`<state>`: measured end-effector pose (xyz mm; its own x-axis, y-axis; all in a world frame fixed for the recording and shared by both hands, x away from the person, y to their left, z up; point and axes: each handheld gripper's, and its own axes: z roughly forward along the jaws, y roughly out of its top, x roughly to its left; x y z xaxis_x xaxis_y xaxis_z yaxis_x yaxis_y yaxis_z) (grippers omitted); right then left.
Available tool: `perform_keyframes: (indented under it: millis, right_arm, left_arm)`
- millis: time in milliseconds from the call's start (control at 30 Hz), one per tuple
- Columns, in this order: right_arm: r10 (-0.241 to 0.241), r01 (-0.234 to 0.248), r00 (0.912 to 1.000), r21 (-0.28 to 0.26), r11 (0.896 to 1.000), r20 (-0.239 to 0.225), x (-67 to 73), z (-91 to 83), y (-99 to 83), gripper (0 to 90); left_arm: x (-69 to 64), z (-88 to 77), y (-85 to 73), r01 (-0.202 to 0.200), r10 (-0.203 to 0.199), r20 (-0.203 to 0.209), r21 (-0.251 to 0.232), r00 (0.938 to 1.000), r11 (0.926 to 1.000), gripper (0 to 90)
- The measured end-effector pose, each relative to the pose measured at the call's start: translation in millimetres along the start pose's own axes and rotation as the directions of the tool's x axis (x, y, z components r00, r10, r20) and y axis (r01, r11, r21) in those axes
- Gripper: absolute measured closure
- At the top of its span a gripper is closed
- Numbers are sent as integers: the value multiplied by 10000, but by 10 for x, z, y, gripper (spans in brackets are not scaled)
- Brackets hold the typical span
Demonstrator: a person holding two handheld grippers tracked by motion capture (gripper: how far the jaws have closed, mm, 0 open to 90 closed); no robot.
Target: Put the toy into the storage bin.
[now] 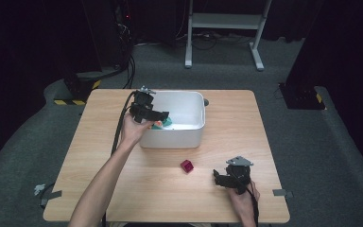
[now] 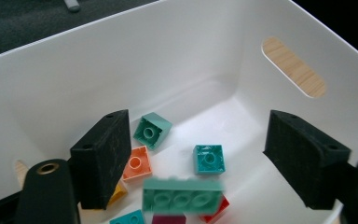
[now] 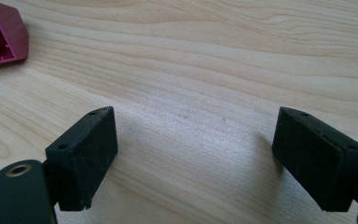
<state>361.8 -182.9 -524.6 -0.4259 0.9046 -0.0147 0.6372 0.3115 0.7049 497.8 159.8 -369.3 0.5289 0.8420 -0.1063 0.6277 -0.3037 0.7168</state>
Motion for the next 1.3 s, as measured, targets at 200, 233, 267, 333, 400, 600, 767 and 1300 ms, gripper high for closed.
perform_keyframes:
  millis: [200, 233, 267, 333, 400, 600, 767, 1300]
  right_arm:
    - [-3, 3, 10000, 0, 10000, 1, 0, 0, 0, 137]
    - [-3, 3, 10000, 0, 10000, 1, 0, 0, 0, 137]
    - [-1, 1, 10000, 0, 10000, 2, 0, 0, 0, 137]
    - [-4, 4, 10000, 1, 10000, 2, 0, 0, 0, 137]
    - [-4, 4, 10000, 0, 10000, 3, 0, 0, 0, 137]
    - [-2, 2, 10000, 0, 10000, 1, 0, 0, 0, 137]
    - [-6, 6, 10000, 0, 10000, 2, 0, 0, 0, 137]
    - [-3, 3, 10000, 0, 10000, 2, 0, 0, 0, 137]
  left_arm:
    - [-43, -88, -6, -276, 277, 100, -129, 9996, 9995, 191]
    - [-53, -106, -8, -328, 330, 91, -162, 9994, 9993, 189]
    - [-64, -122, -11, -357, 359, 106, -206, 9993, 9992, 189]
    - [-75, -151, -18, -366, 369, 105, -294, 9993, 9989, 189]
    - [-81, -180, -25, -366, 371, 131, -373, 9992, 9986, 191]
    - [-124, -268, -56, -396, 414, 269, -641, 9988, 9972, 195]
    - [-185, -352, -97, -617, 638, 236, -803, 9977, 9949, 196]
    - [-315, -572, -270, -1039, 1100, 555, -1035, 9924, 9892, 207]
